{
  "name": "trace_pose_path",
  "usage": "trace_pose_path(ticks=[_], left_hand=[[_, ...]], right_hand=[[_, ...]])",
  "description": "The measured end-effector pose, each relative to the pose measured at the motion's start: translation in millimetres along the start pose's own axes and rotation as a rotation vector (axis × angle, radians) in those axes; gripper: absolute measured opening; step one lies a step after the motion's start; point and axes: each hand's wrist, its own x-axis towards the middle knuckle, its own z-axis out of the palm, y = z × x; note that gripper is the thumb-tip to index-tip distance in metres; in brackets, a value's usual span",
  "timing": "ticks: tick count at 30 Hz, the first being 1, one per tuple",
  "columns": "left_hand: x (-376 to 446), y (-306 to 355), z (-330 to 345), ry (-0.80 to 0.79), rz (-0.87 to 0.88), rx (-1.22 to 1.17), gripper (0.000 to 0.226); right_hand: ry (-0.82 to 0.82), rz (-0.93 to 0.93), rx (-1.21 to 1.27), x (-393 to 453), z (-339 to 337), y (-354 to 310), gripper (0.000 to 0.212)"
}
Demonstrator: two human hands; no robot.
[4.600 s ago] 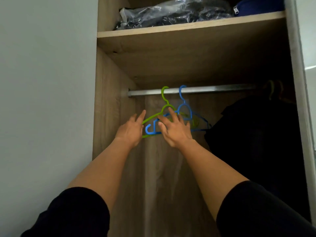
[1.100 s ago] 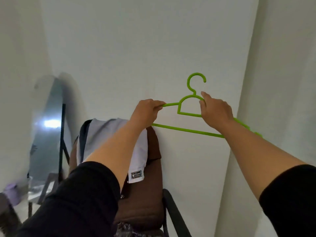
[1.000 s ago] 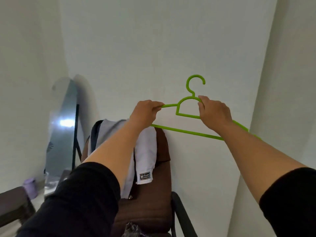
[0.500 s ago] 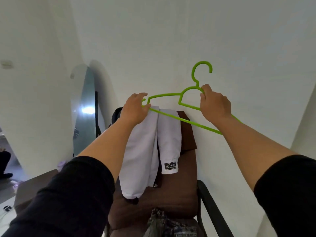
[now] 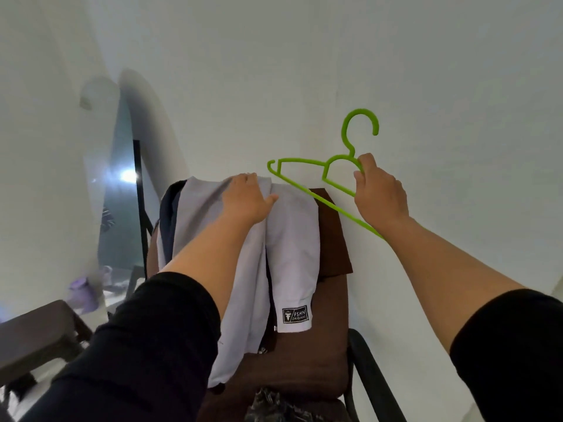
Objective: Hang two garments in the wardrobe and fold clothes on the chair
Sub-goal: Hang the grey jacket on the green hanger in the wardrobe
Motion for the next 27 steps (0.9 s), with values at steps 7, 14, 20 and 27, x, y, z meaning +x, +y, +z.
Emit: trace_pose_path(ticks=[7,14,20,27], left_hand=[[62,4,48,-0.08,-0.107,0.149,0.086],[79,-9,63,0.019,-0.251,0.086,0.076],[77,-24,46,0.182,-0.208,0.005,0.03],[46,-35,-15,0.355,-0.178,-0.352,0.036]], right_hand=[[-0.02,-0.017,0.075,50,56,28,0.026],[-0.08,-0.025,0.162,63,96,32,0.027],[-0.129,-0.007,0.288,54,97,18,0.037],[-0.068,-0.123,0.239,41,46,-25,0.061]])
